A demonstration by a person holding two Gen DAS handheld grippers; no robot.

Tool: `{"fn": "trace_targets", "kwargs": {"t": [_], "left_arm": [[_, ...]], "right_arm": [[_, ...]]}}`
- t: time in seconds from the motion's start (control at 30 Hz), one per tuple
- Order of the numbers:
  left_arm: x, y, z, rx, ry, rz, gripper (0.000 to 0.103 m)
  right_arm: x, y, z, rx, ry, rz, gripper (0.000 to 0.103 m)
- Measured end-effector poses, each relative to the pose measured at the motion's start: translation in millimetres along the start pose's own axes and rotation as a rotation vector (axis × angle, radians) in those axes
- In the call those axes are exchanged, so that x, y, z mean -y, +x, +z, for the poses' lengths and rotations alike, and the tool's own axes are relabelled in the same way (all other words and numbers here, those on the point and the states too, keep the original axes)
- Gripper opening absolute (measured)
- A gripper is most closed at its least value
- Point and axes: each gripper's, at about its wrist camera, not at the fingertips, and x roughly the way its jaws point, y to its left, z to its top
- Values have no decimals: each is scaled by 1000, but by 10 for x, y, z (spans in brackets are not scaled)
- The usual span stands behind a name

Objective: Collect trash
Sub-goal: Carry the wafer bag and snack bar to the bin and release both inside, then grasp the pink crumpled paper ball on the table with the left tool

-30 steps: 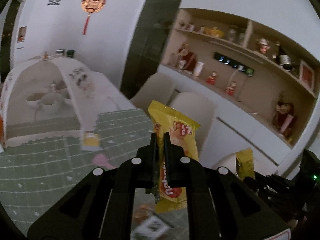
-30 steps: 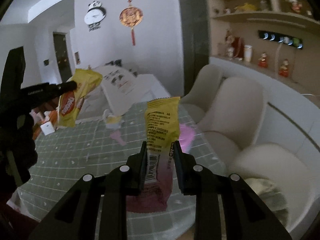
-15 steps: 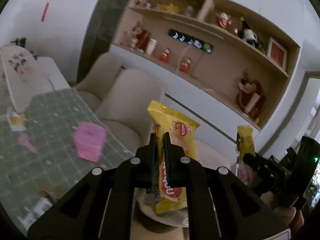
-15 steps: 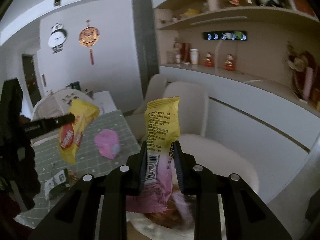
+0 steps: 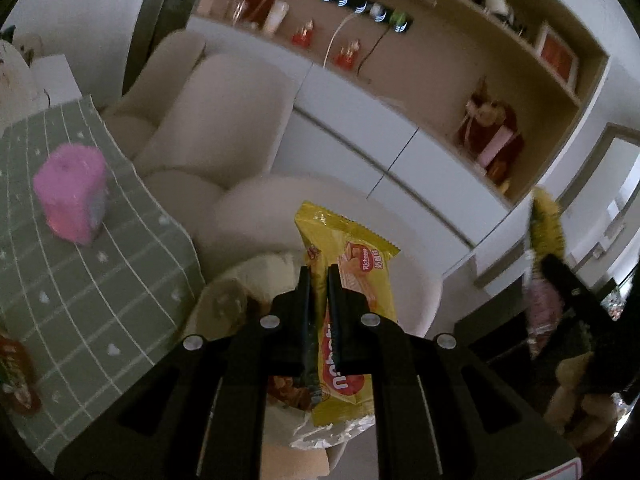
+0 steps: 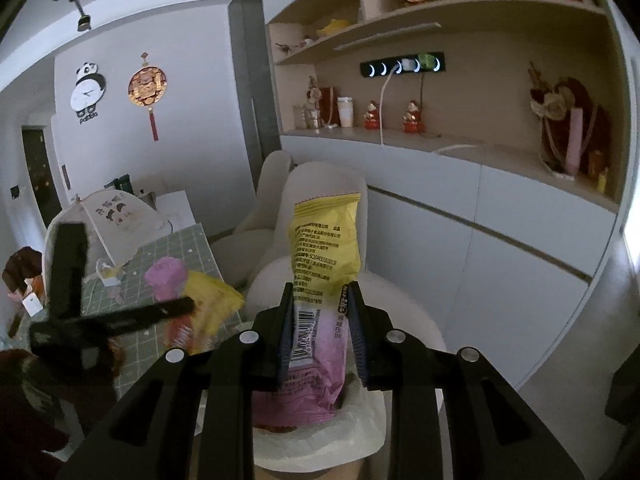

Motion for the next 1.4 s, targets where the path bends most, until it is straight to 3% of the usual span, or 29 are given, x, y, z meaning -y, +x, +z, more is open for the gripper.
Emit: {"fn": "trace_targets", "kwargs": {"t": [0.3, 0.33, 0.4, 0.5, 0.63, 0.77, 1.1, 1.27, 1.37, 1.4], "left_arm": [[-1, 487, -86, -91, -22, -2, 8], [-4, 501, -89, -94, -24, -5, 9], [-18, 541, -93, -110, -31, -17, 23], [-63, 516, -82, -118, -41, -10, 26], [-198, 279, -77, -94, -60, 5, 31], [-375, -42, -106, -71, -70, 68, 31], [-929, -986, -263, 40, -110, 234, 32], [-1310, -1331, -399, 70, -183, 300, 33], [-1539, -1468, -472, 70, -230, 324, 37], [-1592, -1499, -485, 71, -241, 326, 37]], "right_arm": [[72, 182, -179, -53, 40, 14, 25], [70, 206, -206, -60, 43, 15, 25], [81, 272, -235, -74, 52, 23, 25], [88, 376, -283, -98, 73, 41, 26], [59, 578, -364, -136, 105, 77, 26], [-74, 902, -495, -187, 116, 102, 26], [-559, 1865, -1058, -457, 107, 132, 26], [-664, 1958, -1246, -532, 39, 91, 26], [-646, 1932, -1253, -525, 60, 102, 29], [-647, 1906, -1233, -511, 68, 102, 35]]}}
